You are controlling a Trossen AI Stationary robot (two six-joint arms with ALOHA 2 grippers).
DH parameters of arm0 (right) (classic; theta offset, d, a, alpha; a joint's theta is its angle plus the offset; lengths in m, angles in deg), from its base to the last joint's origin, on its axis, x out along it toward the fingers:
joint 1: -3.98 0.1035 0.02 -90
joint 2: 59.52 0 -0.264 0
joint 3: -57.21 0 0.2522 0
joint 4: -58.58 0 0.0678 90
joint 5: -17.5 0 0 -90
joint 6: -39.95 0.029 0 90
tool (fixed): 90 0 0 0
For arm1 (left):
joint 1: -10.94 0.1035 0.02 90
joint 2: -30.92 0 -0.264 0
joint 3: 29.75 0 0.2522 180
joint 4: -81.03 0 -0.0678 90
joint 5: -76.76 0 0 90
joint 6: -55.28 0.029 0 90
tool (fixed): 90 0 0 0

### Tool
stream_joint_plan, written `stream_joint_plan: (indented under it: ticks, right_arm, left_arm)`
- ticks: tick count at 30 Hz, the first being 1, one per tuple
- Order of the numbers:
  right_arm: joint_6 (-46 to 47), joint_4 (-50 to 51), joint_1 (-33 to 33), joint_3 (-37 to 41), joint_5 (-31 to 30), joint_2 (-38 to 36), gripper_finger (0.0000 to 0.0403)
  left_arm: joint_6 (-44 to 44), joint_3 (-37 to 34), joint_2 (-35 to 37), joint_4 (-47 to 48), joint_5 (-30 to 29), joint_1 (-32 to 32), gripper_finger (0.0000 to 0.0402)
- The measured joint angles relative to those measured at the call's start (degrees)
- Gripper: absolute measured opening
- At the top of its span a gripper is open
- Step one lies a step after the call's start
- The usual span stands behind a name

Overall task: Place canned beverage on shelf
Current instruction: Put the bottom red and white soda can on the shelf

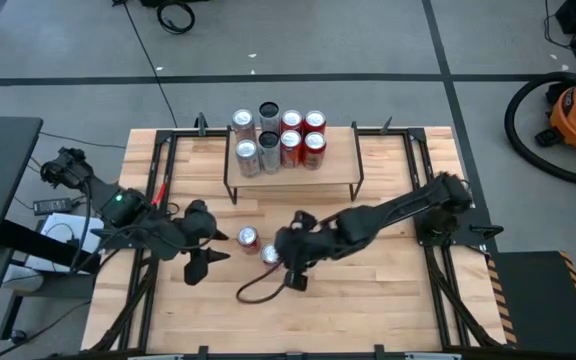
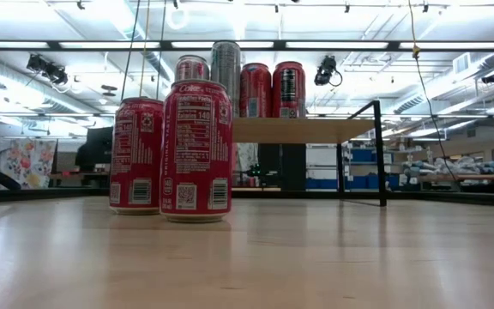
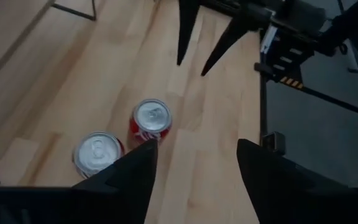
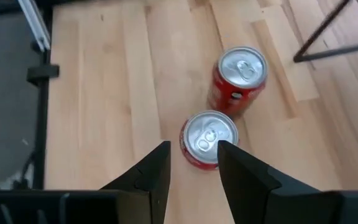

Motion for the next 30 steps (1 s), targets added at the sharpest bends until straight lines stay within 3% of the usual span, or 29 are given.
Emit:
stream_joint_plan:
  ticks: [4, 6, 12, 17, 20, 24, 30]
  right_arm:
    - [-4.97, 3.02, -0.39, -6.25, 1.51, 5.96, 0.0142]
    - [-6.98, 2.98, -1.05, -7.65, 5.2, 8.23, 0.0148]
    - [-6.46, 3.79, -2.81, -9.51, 12.29, 10.41, 0.0219]
    - [-7.0, 3.52, -3.39, -9.51, 9.87, 10.39, 0.0301]
    - [-9.46, 3.36, -3.61, -9.36, 7.07, 10.63, 0.033]
    - [-11.1, 1.8, -3.84, -7.47, 5.02, 10.81, 0.0346]
    - [-11.19, -2.3, -4.95, -2.63, 5.84, 10.85, 0.0348]
  left_arm:
    - [-0.52, 0.0, -0.04, -0.45, 0.05, -1.28, 0.0221]
    - [-1.23, 0.0, -0.04, -0.28, 0.03, -1.69, 0.0217]
    - [-3.69, 0.0, -0.02, -0.31, 0.04, -3.35, 0.0213]
    - [-4.24, 0.0, -0.02, -0.25, -0.74, -3.84, 0.0213]
    - [-3.1, 0.42, -0.03, -0.03, -2.91, -4.04, 0.0213]
    - [0.12, 3.39, 0.02, -0.08, -9.28, -6.08, 0.0213]
    - [0.86, 7.54, 0.02, 5.42, -11.67, -6.42, 0.0213]
